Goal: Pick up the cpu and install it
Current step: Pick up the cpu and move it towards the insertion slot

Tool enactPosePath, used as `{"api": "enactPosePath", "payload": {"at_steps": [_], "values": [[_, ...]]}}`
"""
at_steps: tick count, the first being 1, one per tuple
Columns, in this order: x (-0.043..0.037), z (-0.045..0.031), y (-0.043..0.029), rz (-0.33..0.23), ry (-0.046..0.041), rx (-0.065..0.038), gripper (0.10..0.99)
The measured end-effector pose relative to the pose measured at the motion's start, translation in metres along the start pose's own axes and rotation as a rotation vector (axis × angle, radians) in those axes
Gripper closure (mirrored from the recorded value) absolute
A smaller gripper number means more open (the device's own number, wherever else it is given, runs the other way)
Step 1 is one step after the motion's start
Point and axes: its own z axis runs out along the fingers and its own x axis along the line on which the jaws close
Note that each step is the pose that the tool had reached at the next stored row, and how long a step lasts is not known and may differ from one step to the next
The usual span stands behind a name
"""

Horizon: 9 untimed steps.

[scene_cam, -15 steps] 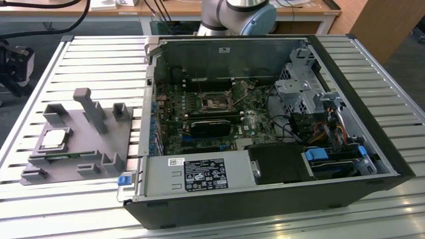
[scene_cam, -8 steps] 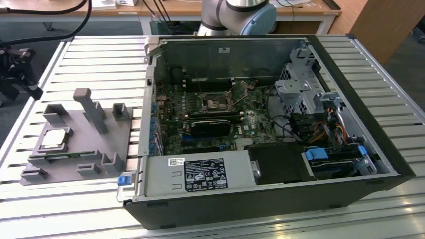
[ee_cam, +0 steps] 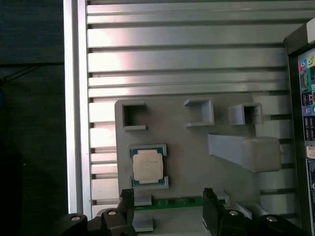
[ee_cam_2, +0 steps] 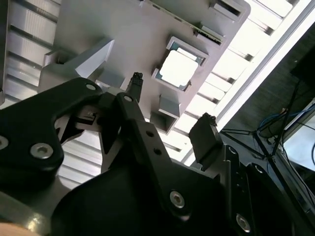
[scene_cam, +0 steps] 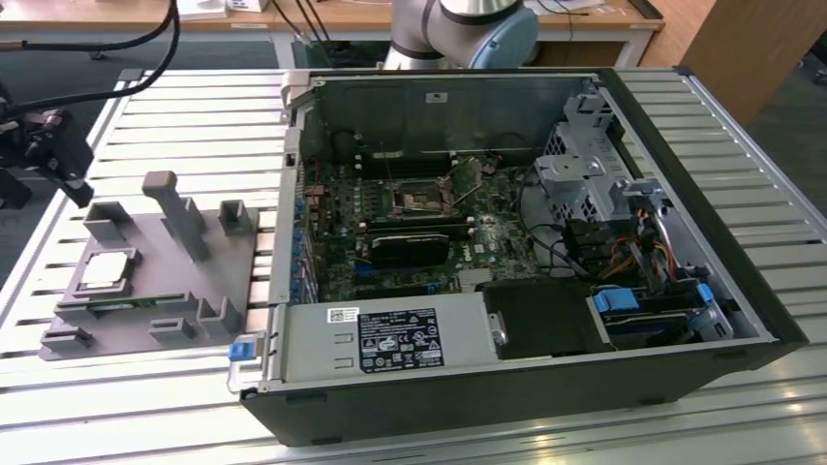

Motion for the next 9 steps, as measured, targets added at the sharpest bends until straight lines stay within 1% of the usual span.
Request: {"api": "enactPosePath", "payload": {"at_steps": [1,2,3,4,6,9], "values": [[0.0001,0.0018,-0.0003,-0.001,0.0009,0.0,0.427],[0.0001,0.0035,-0.0005,-0.001,0.0017,0.0,0.373],[0.0002,0.0053,-0.0007,-0.001,0.0019,0.0,0.373],[0.0002,0.0071,-0.0008,-0.001,0.0025,0.0,0.31],[0.0004,0.0106,-0.001,-0.001,0.0055,0.0,0.31],[0.0012,0.0145,-0.0013,0.0,0.0127,0.001,0.31]]}}
